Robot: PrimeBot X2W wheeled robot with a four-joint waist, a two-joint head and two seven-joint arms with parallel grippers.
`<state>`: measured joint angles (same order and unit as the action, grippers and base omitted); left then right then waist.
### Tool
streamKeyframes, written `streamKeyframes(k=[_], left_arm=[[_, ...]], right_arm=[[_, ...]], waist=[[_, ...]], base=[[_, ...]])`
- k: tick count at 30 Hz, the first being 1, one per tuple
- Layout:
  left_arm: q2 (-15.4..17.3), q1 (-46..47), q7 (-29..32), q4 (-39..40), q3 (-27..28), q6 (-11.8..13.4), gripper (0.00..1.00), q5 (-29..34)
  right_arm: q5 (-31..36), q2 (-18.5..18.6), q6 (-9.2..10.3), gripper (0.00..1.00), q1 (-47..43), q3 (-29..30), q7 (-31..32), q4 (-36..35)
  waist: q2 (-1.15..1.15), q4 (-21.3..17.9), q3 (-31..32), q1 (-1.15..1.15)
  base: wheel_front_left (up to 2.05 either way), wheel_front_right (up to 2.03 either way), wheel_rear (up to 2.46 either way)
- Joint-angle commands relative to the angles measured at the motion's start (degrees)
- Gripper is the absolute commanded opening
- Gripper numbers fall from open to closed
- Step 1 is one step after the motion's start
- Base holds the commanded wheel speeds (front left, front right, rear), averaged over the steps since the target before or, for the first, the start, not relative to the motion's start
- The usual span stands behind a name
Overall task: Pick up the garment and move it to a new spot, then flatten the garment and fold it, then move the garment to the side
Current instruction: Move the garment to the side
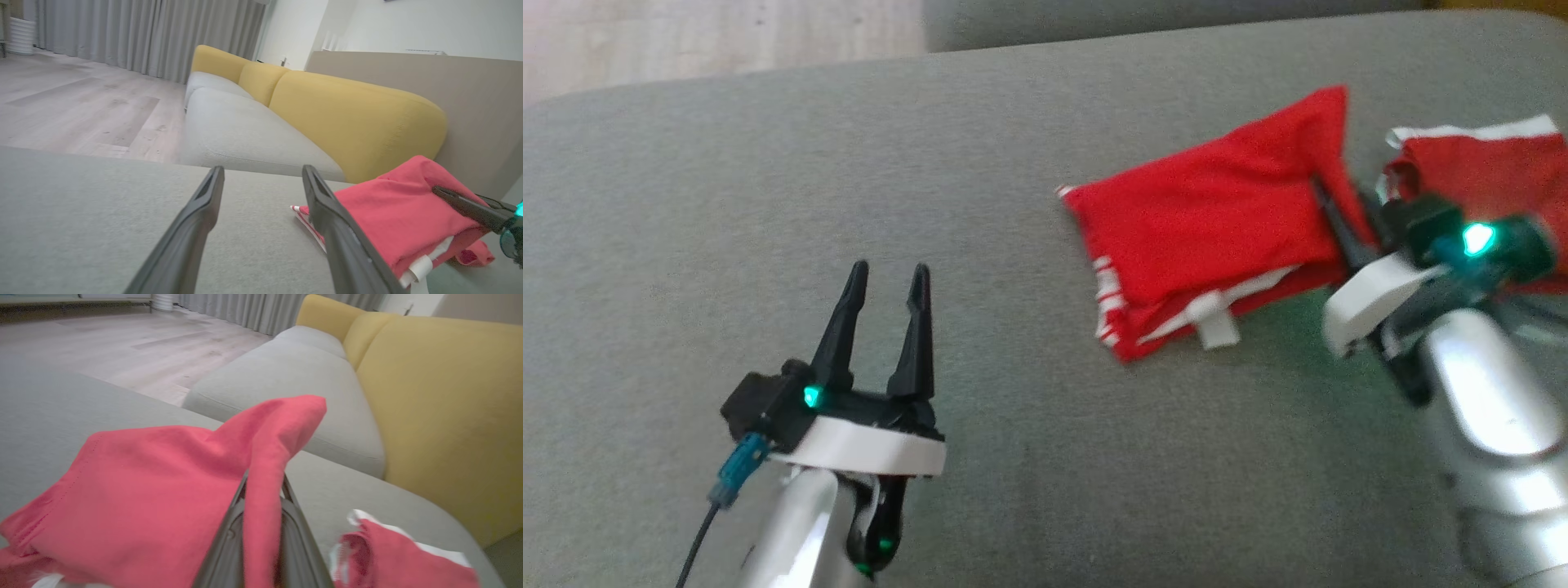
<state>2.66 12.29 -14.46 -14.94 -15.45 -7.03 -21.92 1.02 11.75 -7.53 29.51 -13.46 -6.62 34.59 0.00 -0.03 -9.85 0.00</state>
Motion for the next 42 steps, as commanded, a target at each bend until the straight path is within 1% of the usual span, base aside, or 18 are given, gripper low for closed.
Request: streamKeyframes(k=[1,2,3,7,12,17,21,23,30,32,33,34,40,42], left_arm=[[0.21,2.74,-0.54,2.55,0.79,0.39,1.00,-0.55],[0.21,3.09,-0.54,3.00,0.21,0.44,1.00,-0.59],[0.21,3.77,-0.54,3.64,-0.87,0.56,1.00,-0.49],[0.21,5.46,-0.54,4.54,-2.17,0.68,1.00,-0.19],[0.21,7.30,-0.54,5.24,-2.44,0.67,1.00,0.21],[0.21,8.50,-0.54,5.22,-2.61,0.41,1.00,0.48],[0.21,9.07,-0.54,4.92,-2.43,0.20,1.00,0.63],[0.21,9.22,-0.54,4.79,-2.31,0.11,1.00,0.71],[0.21,9.48,-0.54,4.50,-2.11,-0.12,1.00,0.85],[0.21,9.52,-0.54,4.34,-1.97,-0.17,1.00,0.87],[0.21,9.45,-0.54,4.22,-1.86,-0.19,1.00,0.85],[0.21,9.31,-0.54,4.06,-1.74,-0.20,1.00,0.78],[0.21,8.27,-0.54,3.39,-0.66,-0.26,1.00,0.62],[0.21,7.84,-0.54,3.12,0.53,0.23,1.00,0.10]], right_arm=[[-1.11,2.28,0.04,0.00,2.52,-1.57,1.10,-3.25],[-1.43,4.15,0.04,0.00,3.14,-2.03,1.90,-4.35],[-2.45,7.45,0.04,0.00,4.18,-2.52,3.41,-6.26],[-4.59,13.51,0.04,0.00,6.13,-2.62,5.64,-8.78],[-5.79,20.07,0.04,0.00,8.04,-0.63,7.83,-8.17],[-5.74,24.29,0.04,0.00,8.41,1.71,9.07,-5.63],[-5.33,26.71,0.04,0.00,8.35,4.29,9.53,-3.18],[-4.83,27.21,0.04,0.00,8.46,5.47,9.64,-2.17],[-2.60,27.40,0.04,0.00,8.71,7.76,10.02,0.43],[-2.06,26.55,0.04,0.00,8.89,8.95,9.97,0.89],[-1.81,26.04,0.04,0.59,8.92,9.61,9.60,0.91],[-1.65,25.48,0.04,1.00,8.86,10.05,9.36,0.92],[-0.72,22.60,0.04,1.00,9.01,10.18,8.39,-1.50],[-0.39,21.58,0.04,1.00,9.06,9.65,8.10,-2.84]], waist=[[0.00,-2.12,-1.03,0.00],[0.00,-2.66,-1.49,0.00],[0.00,-3.62,-2.49,0.00],[0.00,-4.85,-4.92,0.00],[0.00,-5.20,-7.65,0.00],[0.00,-4.70,-9.63,0.00],[0.00,-4.11,-10.81,0.00],[0.00,-3.88,-11.23,0.00],[0.00,-3.47,-11.65,0.00],[0.00,-3.45,-11.47,0.00],[0.00,-3.49,-11.23,0.00],[0.00,-3.57,-10.89,0.00],[0.00,-4.28,-8.01,0.00],[0.00,-4.45,-6.66,0.00]], base=[[0.00,0.00,0.00],[0.00,0.00,0.00],[0.00,0.00,0.00],[0.00,0.00,0.00],[0.00,0.00,0.00],[0.00,0.00,0.00],[0.00,0.00,0.00],[0.00,0.00,0.00],[0.00,0.00,0.00],[0.00,0.00,0.00],[0.00,0.00,0.00],[0.00,0.00,0.00],[0.00,0.00,0.00],[0.00,0.00,0.00]])
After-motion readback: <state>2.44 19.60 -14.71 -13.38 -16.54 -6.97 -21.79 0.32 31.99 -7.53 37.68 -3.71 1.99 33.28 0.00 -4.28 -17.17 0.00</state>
